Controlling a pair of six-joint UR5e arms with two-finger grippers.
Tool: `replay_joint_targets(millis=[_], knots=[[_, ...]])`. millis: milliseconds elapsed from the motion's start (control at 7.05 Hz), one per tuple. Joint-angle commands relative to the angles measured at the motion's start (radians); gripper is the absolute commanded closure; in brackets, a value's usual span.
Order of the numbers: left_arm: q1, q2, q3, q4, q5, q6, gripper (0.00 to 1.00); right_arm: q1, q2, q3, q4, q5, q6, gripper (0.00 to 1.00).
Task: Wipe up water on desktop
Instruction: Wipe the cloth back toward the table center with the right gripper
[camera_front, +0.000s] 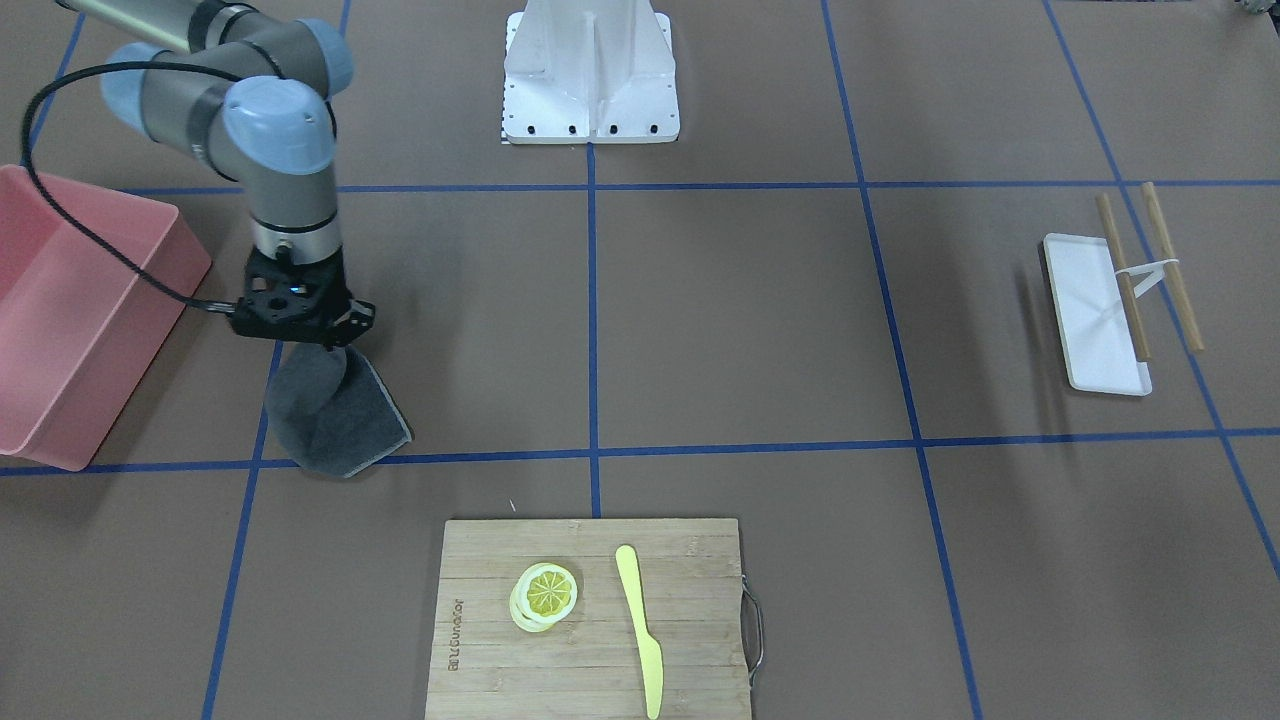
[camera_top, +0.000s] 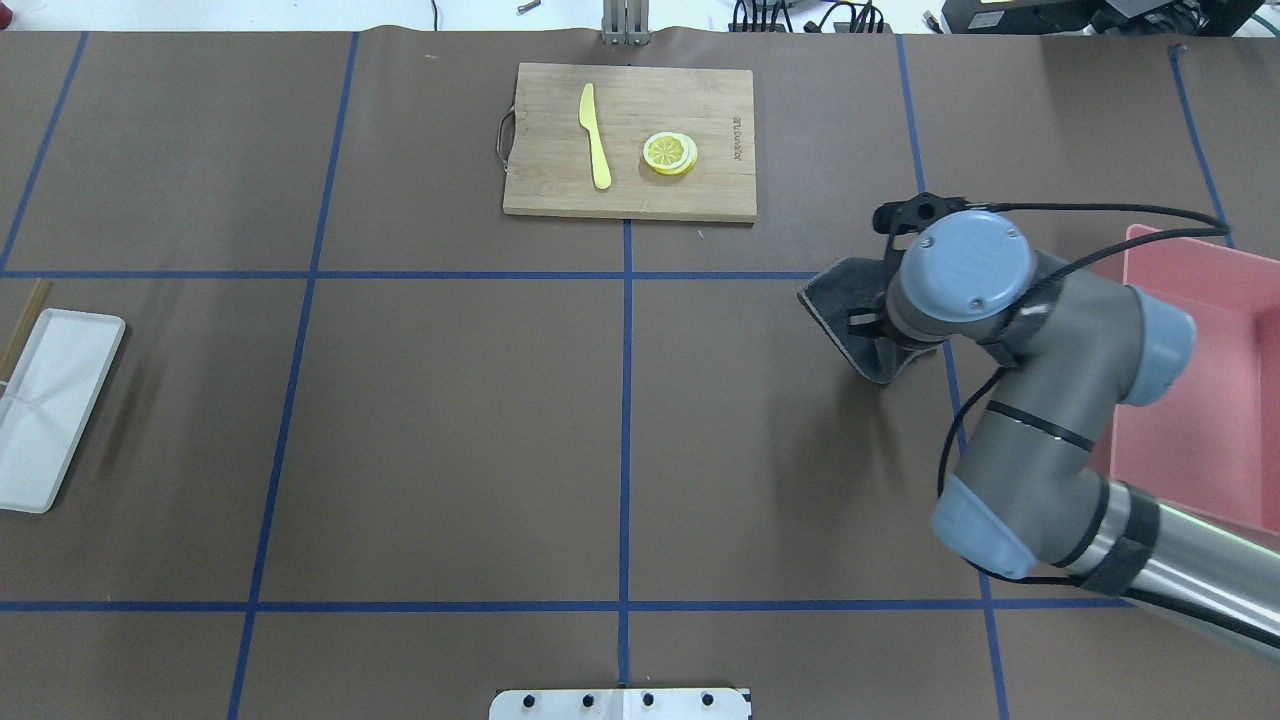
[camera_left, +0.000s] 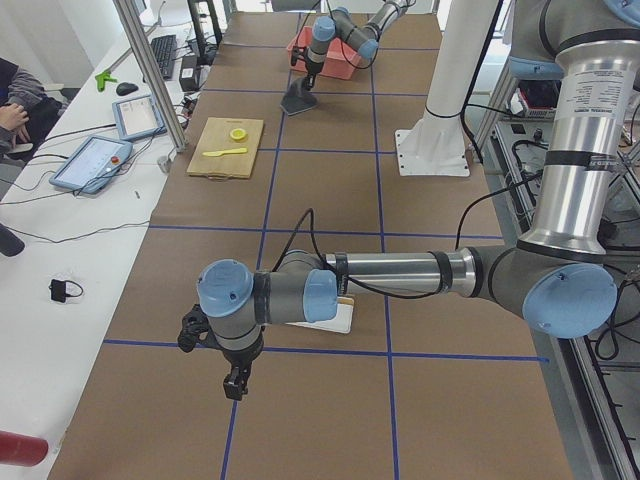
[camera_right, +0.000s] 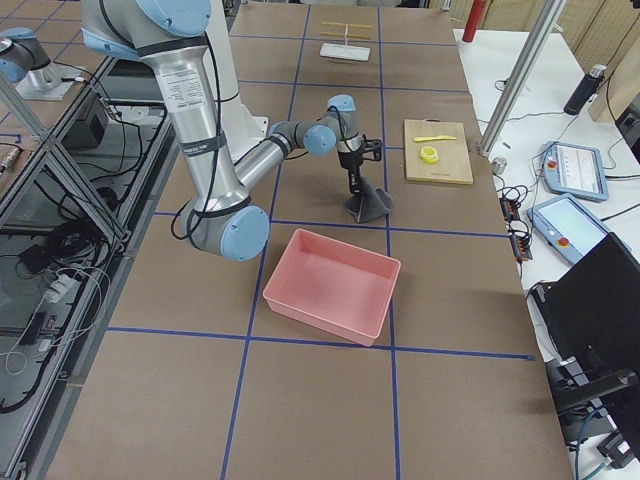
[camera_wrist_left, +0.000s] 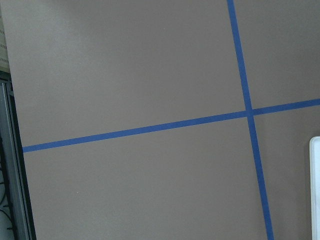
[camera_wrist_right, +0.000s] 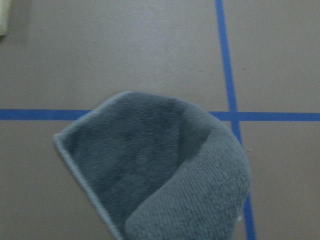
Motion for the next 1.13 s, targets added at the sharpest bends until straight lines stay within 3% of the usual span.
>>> replay_joint_targets(millis=[0,284,567,851,993], knots=[[0.0,0.002,0.004,0.002,-0.002,-0.007,0.02,-0.115,0.243,-0.135,-0.013,-0.048,0.192,1.0],[-0.002,0.051,-0.057,0.002,-0.133,-0.176,0.02,-0.176,0.354,-0.154,-0.014,-0.083,0.297,1.0],[0.0,0.097,-0.135,0.002,-0.134,-0.248,0.02,-0.213,0.413,-0.171,-0.014,-0.123,0.351,1.0],[0.0,0.1,-0.135,-0.011,-0.132,-0.248,0.02,-0.184,0.256,-0.115,-0.023,-0.116,0.324,1.0],[0.001,0.1,-0.134,-0.012,-0.132,-0.248,0.02,-0.163,0.131,0.012,-0.101,-0.111,0.257,1.0]])
